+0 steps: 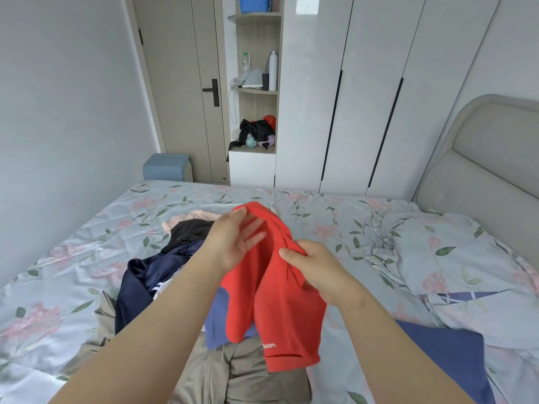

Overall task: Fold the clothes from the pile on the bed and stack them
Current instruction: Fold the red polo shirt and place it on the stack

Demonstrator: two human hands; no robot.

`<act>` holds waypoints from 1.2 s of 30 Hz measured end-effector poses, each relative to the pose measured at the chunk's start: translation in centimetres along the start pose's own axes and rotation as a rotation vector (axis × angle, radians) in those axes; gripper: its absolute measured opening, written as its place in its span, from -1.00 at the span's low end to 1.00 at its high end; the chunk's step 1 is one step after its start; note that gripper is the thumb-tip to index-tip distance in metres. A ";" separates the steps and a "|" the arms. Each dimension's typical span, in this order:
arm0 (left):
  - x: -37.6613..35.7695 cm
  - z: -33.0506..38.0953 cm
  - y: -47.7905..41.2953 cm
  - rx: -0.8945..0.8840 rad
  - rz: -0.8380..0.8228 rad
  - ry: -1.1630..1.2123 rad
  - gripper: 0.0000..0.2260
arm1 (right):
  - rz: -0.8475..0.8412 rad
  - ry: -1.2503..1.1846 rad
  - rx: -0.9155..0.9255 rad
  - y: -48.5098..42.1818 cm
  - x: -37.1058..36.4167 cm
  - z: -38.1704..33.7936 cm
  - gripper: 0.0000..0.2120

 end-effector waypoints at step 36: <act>-5.4 1.0 1.7 -0.206 -0.467 -1.163 -0.80 | -0.181 0.215 0.028 0.5 0.4 -1.9 -0.78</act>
Point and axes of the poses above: each hand's wrist, its own y-axis away from the middle knuckle, its own x-axis out of the back of the hand, z = x × y, the point moved 8 cm from there along -y, towards the middle knuckle, and after that the axes turned 4 degrees about -z, right-handed, at the moved point
